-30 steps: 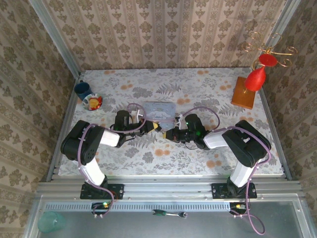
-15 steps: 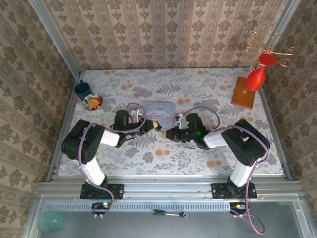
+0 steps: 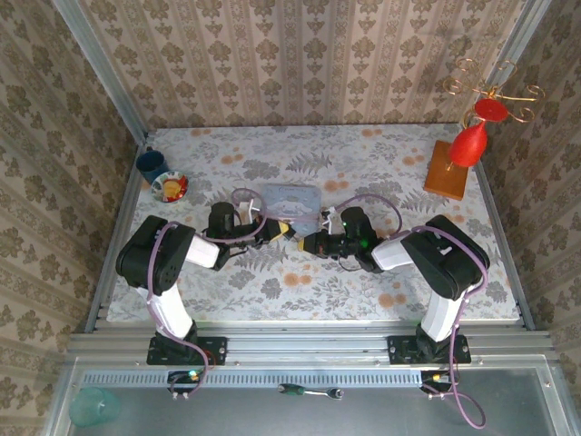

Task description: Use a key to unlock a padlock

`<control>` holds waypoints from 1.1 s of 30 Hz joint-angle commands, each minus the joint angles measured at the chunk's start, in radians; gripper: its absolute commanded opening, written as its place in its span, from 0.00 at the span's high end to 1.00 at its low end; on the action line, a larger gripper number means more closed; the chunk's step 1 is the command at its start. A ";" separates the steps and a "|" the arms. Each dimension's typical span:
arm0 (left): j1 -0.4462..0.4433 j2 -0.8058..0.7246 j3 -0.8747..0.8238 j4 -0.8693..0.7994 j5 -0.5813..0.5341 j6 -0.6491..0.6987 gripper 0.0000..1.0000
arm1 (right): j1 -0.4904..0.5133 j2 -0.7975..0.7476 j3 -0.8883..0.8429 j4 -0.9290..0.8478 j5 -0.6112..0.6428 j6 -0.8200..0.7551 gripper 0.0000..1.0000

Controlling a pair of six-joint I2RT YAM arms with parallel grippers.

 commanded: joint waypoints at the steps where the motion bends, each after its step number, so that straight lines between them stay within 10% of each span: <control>1: -0.002 0.005 -0.001 0.073 0.057 -0.005 0.97 | -0.008 0.019 0.026 0.064 -0.053 0.016 1.00; 33: 0.004 0.030 -0.013 0.201 0.075 -0.045 0.98 | -0.045 0.089 0.008 0.199 -0.045 0.068 1.00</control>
